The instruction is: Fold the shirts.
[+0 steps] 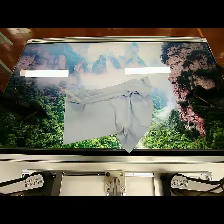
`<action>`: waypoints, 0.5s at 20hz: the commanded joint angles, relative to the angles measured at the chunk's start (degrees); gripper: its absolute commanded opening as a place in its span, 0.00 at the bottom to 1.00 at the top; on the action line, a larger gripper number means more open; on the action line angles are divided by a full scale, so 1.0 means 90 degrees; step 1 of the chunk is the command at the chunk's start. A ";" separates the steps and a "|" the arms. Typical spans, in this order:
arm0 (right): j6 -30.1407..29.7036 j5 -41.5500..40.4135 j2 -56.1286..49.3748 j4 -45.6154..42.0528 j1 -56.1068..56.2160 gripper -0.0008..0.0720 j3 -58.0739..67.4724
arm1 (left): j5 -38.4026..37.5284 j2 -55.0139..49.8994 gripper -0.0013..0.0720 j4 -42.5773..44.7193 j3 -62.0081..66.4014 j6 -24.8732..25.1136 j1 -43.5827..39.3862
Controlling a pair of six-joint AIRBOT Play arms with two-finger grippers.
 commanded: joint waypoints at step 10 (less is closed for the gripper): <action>-0.0223 -0.0369 0.0100 0.0962 -0.0461 0.82 -0.1581 | 0.2147 0.0090 0.84 -0.1554 -0.3264 0.1018 -0.0226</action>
